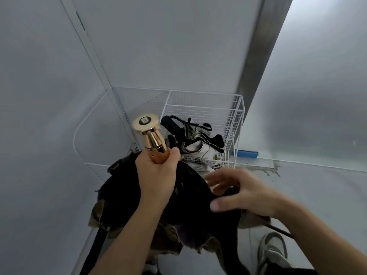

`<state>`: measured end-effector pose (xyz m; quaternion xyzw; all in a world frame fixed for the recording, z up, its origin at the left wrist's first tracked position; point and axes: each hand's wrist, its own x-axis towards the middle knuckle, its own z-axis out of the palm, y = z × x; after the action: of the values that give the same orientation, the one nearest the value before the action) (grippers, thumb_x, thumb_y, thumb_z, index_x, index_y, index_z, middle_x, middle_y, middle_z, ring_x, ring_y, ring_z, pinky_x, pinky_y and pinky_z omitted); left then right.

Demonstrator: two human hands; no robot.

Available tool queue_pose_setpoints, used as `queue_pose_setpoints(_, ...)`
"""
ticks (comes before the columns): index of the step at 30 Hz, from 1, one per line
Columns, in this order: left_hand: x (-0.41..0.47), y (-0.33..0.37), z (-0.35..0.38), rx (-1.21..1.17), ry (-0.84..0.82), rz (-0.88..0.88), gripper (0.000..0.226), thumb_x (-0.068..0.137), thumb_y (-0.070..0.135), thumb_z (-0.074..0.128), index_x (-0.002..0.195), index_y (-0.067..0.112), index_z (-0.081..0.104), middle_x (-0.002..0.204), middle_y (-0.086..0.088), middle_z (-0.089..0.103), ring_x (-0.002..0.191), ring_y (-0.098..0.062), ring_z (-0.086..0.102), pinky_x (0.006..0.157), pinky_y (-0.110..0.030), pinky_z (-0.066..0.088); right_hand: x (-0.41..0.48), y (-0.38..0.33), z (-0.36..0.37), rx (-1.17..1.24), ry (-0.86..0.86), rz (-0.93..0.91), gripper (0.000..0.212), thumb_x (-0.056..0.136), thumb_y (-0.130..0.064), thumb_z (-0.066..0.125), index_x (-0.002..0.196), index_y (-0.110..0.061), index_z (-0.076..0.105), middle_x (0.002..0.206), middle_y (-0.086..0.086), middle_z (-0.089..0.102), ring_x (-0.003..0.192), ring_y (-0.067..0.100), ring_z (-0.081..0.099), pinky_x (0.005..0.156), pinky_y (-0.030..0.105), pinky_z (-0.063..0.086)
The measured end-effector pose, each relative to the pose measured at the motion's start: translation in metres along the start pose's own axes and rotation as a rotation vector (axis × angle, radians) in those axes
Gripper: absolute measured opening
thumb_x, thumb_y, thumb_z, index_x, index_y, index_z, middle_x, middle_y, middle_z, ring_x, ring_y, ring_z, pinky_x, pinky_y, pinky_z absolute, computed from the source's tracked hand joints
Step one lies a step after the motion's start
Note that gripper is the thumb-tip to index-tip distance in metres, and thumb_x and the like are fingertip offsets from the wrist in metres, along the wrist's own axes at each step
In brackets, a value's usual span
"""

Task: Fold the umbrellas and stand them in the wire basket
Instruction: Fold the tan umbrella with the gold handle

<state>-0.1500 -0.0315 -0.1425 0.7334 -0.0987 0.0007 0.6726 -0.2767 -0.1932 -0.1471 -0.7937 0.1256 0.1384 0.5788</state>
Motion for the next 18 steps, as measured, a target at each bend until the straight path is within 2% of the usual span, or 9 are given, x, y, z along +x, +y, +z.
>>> queue_pose_setpoints(2, -0.002, 0.001, 0.001, 0.048, -0.021, 0.019, 0.029, 0.083, 0.008, 0.071, 0.075, -0.014, 0.054, 0.073, -0.028, 0.060, 0.071, -0.043, 0.059, 0.064, -0.035, 0.056, 0.004, 0.007, 0.001, -0.368, 0.095, 0.103, 0.024, 0.070, -0.037, 0.083, 0.088, -0.038, 0.067, 0.091, -0.011, 0.070, 0.081, 0.004, 0.067, 0.073, 0.027, 0.057)
queue_pose_setpoints(4, -0.001, 0.001, 0.001, 0.078, -0.046, 0.010, 0.029, 0.083, 0.009, 0.071, 0.075, -0.012, 0.053, 0.071, -0.027, 0.059, 0.070, -0.042, 0.060, 0.066, -0.041, 0.056, 0.007, 0.009, -0.004, -0.572, 0.355, 0.120, 0.011, 0.078, -0.033, 0.076, 0.072, -0.034, 0.067, 0.077, -0.011, 0.066, 0.073, 0.005, 0.062, 0.067, 0.029, 0.053)
queue_pose_setpoints(6, -0.001, 0.001, 0.001, 0.085, -0.053, -0.006, 0.027, 0.082, 0.008, 0.070, 0.076, -0.013, 0.054, 0.072, -0.026, 0.059, 0.068, -0.036, 0.061, 0.066, -0.037, 0.056, 0.008, 0.011, -0.012, -0.426, 0.558, 0.112, 0.011, 0.082, -0.030, 0.074, 0.072, -0.027, 0.073, 0.071, -0.008, 0.067, 0.072, 0.011, 0.064, 0.068, 0.031, 0.053)
queue_pose_setpoints(9, -0.001, 0.004, 0.003, 0.049, -0.061, -0.059, 0.021, 0.081, 0.004, 0.069, 0.076, -0.013, 0.058, 0.066, -0.012, 0.063, 0.064, -0.014, 0.065, 0.065, -0.022, 0.055, 0.010, 0.016, -0.023, -0.076, 0.701, 0.124, 0.010, 0.082, -0.021, 0.075, 0.072, -0.023, 0.075, 0.068, -0.005, 0.071, 0.070, 0.017, 0.069, 0.064, 0.034, 0.055)
queue_pose_setpoints(11, -0.002, 0.004, 0.004, 0.001, -0.039, -0.120, 0.017, 0.083, 0.003, 0.068, 0.074, -0.008, 0.059, 0.065, -0.009, 0.065, 0.069, -0.015, 0.071, 0.069, -0.028, 0.058, 0.012, 0.021, -0.028, -0.020, 0.836, 0.128, 0.008, 0.078, -0.029, 0.078, 0.075, -0.026, 0.072, 0.070, -0.006, 0.071, 0.070, 0.017, 0.069, 0.066, 0.037, 0.056)
queue_pose_setpoints(12, -0.002, 0.003, 0.005, -0.019, -0.017, -0.146, 0.015, 0.083, 0.003, 0.068, 0.075, -0.007, 0.060, 0.067, -0.011, 0.067, 0.071, -0.016, 0.072, 0.072, -0.033, 0.059, 0.012, 0.023, -0.030, -0.039, 0.882, 0.133, 0.016, 0.074, -0.037, 0.081, 0.077, -0.026, 0.069, 0.073, -0.006, 0.070, 0.073, 0.017, 0.069, 0.070, 0.039, 0.057)
queue_pose_setpoints(15, 0.000, 0.004, 0.005, -0.065, 0.033, -0.179, 0.012, 0.081, 0.003, 0.068, 0.077, -0.008, 0.065, 0.069, -0.009, 0.071, 0.073, -0.018, 0.070, 0.079, -0.044, 0.059, 0.011, 0.025, -0.027, 0.028, 0.829, 0.166, 0.035, 0.066, -0.050, 0.084, 0.080, -0.023, 0.066, 0.077, 0.000, 0.070, 0.074, 0.022, 0.069, 0.070, 0.041, 0.056)
queue_pose_setpoints(18, 0.000, 0.007, 0.005, -0.087, 0.051, -0.177, 0.012, 0.084, 0.000, 0.066, 0.084, -0.012, 0.066, 0.063, 0.004, 0.070, 0.066, -0.004, 0.067, 0.074, -0.030, 0.056, 0.010, 0.022, -0.021, 0.249, 0.676, 0.139, 0.028, 0.074, -0.032, 0.085, 0.090, -0.014, 0.069, 0.080, 0.008, 0.074, 0.072, 0.022, 0.072, 0.066, 0.036, 0.057)
